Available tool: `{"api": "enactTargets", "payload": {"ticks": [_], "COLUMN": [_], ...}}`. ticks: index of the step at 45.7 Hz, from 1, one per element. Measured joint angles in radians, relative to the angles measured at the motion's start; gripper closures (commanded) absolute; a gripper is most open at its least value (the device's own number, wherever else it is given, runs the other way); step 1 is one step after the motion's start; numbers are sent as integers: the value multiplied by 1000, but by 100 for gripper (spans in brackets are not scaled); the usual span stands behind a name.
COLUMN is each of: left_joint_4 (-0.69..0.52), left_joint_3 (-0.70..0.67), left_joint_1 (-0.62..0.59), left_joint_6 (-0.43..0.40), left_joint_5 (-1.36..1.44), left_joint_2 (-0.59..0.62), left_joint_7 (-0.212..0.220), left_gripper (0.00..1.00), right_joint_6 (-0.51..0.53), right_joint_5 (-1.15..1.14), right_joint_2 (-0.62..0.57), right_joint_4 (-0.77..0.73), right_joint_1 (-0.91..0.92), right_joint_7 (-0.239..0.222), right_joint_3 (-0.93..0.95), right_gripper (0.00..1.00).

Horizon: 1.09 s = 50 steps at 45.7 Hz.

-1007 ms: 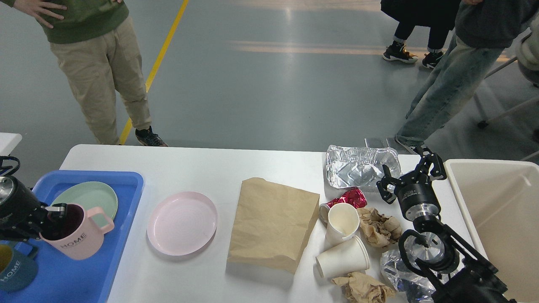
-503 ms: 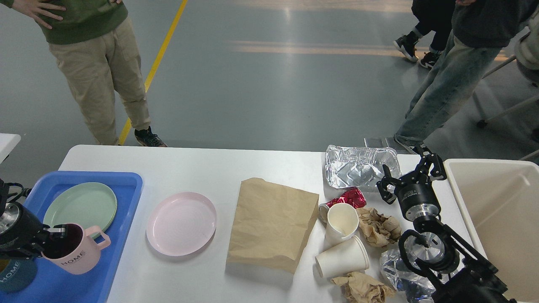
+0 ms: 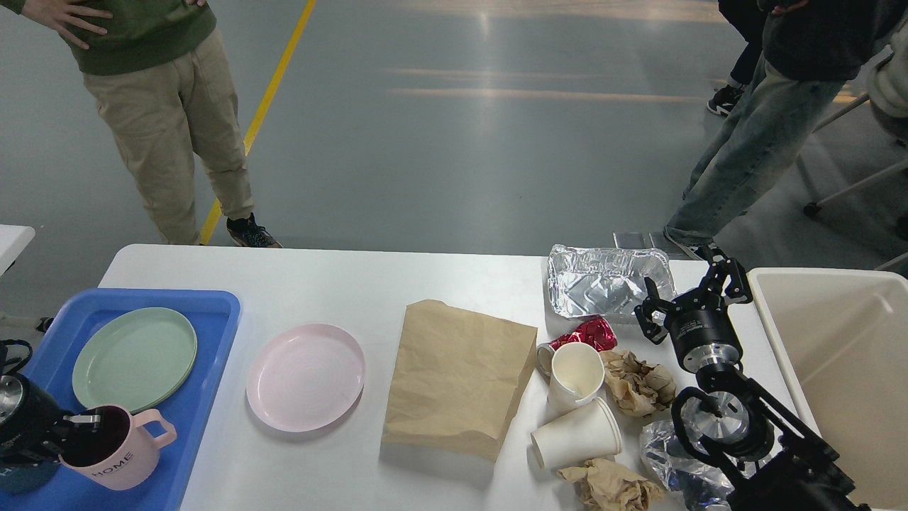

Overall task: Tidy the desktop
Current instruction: 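Carry the pink mug with the left gripper onto the blue tray, then release the mug and lift the left gripper toward the pink plate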

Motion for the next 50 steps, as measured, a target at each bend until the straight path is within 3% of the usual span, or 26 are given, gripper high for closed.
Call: {"api": "enactTargets", "payload": {"ticks": [3,9,17,32,44,50], "left_joint_4": [0,-3,-27,-85,-209,-330], "left_joint_3": [0,1,10,37,199,265], "left_joint_1": [2,4,3,-33,-252,-424], "left_joint_6": [0,6,43,56,59,64], "left_joint_5": [0,-11,-58,-66,-70,-77], "left_joint_2": [0,1,21,37,38,19], "left_joint_7": [0,-2,-2,13,9,10], "left_gripper": [86,49,17,13,13,14], "right_joint_6": [0,0,0,0,0,0], "right_joint_5": [0,0,0,0,0,0], "right_joint_2": [0,0,0,0,0,0], "right_joint_4": [0,0,1,1,1,1], "right_joint_1": [0,0,0,0,0,0], "right_joint_7": [0,0,0,0,0,0], "right_joint_3": [0,0,0,0,0,0], "right_gripper": [0,0,0,0,0,0]}}
